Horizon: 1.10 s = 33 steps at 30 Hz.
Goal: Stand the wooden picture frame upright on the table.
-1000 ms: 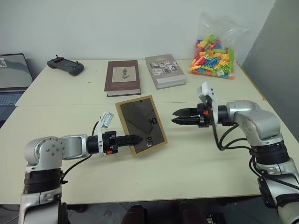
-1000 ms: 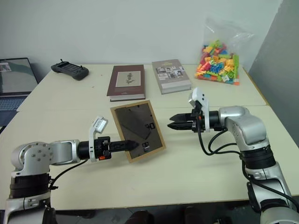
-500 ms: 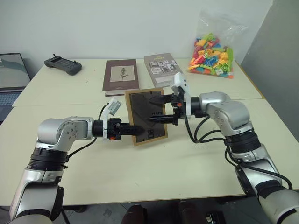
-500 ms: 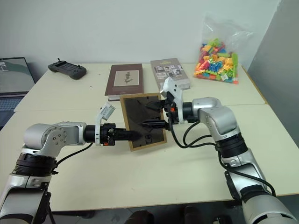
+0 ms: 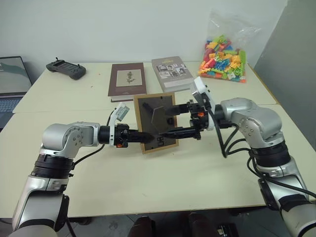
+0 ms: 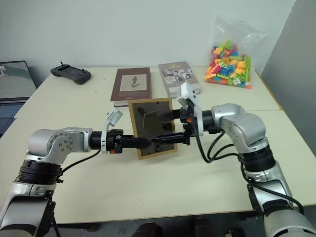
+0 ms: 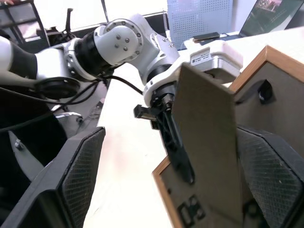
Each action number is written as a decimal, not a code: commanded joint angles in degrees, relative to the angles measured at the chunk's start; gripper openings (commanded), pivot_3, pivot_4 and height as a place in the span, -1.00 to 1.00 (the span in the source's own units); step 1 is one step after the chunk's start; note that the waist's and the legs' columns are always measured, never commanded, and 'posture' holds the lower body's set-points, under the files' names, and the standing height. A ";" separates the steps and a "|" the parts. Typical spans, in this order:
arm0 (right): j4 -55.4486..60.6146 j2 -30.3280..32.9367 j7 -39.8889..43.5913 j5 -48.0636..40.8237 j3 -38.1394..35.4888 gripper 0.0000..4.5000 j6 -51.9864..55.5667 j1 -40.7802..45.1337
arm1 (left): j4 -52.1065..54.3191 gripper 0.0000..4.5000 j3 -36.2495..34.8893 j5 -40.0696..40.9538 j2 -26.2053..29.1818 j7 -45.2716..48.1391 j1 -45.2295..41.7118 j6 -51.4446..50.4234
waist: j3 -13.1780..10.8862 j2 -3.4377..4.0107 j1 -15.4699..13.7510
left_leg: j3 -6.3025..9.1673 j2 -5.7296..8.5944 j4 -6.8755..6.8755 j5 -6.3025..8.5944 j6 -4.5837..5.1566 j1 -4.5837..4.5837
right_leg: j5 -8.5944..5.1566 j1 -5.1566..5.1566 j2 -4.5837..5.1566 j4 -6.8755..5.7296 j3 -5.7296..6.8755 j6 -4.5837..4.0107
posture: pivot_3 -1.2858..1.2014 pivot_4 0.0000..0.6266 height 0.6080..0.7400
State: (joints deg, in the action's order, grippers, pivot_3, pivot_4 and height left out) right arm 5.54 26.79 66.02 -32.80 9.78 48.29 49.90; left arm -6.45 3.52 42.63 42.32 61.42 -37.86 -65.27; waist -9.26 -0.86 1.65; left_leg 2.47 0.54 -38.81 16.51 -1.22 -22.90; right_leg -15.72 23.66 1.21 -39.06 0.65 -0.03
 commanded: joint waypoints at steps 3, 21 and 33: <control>-3.19 5.17 -2.63 6.27 -3.18 0.98 -9.88 -2.47 | 0.17 -0.43 -6.50 6.13 -2.22 -1.37 -1.15 -7.66 | 0.00 -0.02 -0.05 | -0.01 0.00 0.00 0.00 0.00 0.00 | 0.00 -0.01 0.00 0.00 0.00 0.00 | 0.03 -0.52 1.00; -40.98 7.56 -69.69 81.06 4.42 0.98 -115.41 2.91 | -2.31 -0.43 -16.10 38.68 -7.72 -24.32 -0.96 -27.23 | -0.09 -0.15 0.84 | -0.29 -0.13 -0.07 -0.38 -0.66 0.13 | -0.06 0.00 -0.08 -0.13 -0.21 0.06 | 0.03 -0.52 1.00; -42.66 8.22 -90.42 95.39 12.52 0.43 -121.03 8.90 | -0.48 -0.43 -14.64 55.06 -6.85 -38.44 3.74 -24.92 | -0.09 -0.17 0.12 | -0.28 -0.03 -0.08 -0.38 -0.67 0.17 | -0.05 -0.10 -0.03 -0.08 -0.25 0.05 | 0.03 -0.52 1.00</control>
State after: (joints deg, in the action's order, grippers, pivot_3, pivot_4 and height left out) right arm -37.69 34.60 -21.30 62.03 22.12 -72.66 55.95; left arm -8.54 -11.29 92.58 35.09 24.04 -33.83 -91.93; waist -9.35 -1.03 1.76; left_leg 2.19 0.51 -38.89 16.13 -1.89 -22.73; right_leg -15.77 23.56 1.18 -39.15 0.40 0.02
